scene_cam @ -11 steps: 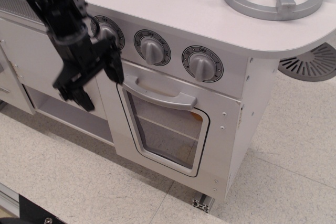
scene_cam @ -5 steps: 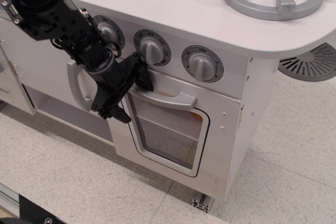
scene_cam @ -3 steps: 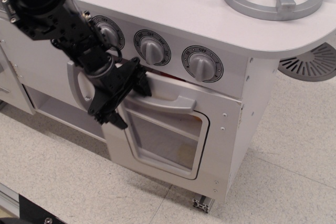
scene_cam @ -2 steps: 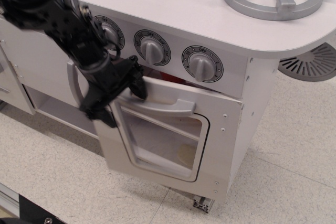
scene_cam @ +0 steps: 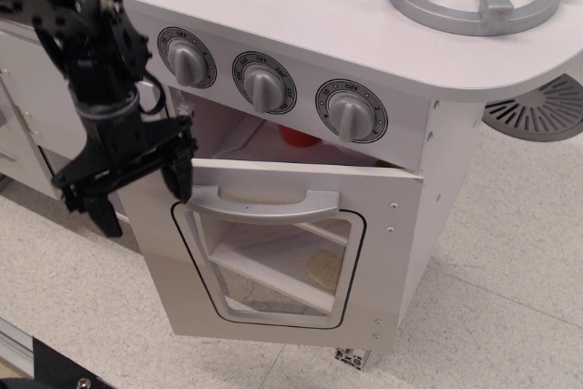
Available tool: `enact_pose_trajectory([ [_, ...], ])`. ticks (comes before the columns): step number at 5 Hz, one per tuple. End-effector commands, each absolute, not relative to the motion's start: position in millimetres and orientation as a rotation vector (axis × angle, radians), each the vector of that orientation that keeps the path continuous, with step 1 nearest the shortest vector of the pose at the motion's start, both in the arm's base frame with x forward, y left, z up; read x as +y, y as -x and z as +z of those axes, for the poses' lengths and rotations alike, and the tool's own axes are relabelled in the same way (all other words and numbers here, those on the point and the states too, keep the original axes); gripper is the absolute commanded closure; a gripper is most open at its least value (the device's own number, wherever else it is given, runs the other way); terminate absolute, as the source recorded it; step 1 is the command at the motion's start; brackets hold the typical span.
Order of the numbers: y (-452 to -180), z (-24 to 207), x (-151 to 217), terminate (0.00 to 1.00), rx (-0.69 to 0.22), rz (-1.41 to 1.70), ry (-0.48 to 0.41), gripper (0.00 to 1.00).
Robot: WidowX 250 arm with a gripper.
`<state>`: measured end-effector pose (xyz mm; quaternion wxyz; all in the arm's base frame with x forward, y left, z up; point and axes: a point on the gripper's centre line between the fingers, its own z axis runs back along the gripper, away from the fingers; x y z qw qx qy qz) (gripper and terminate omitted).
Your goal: Open oven
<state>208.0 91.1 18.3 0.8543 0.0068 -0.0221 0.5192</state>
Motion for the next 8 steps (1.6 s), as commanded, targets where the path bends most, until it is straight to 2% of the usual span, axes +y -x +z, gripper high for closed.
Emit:
enact_pose_trajectory([
  [1,-230,71,109,0.0,-0.191,0.944,-0.128,0.0],
  [2,-253,77,126,0.0,-0.277,0.897,-0.117,0.0],
  [3,-272,67,135,0.0,-0.302,0.772,-0.128,0.0],
  [4,-283,43,136,0.0,-0.311,0.691,-0.117,0.0],
  [5,-284,30,132,0.0,-0.28,0.631,-0.109,0.0],
  [6,-295,6,134,0.0,-0.261,0.672,-0.094,0.0],
  [7,-286,-6,121,0.0,-0.238,0.695,-0.091,0.0],
  [8,-264,-12,101,0.0,-0.207,0.767,-0.072,0.0],
])
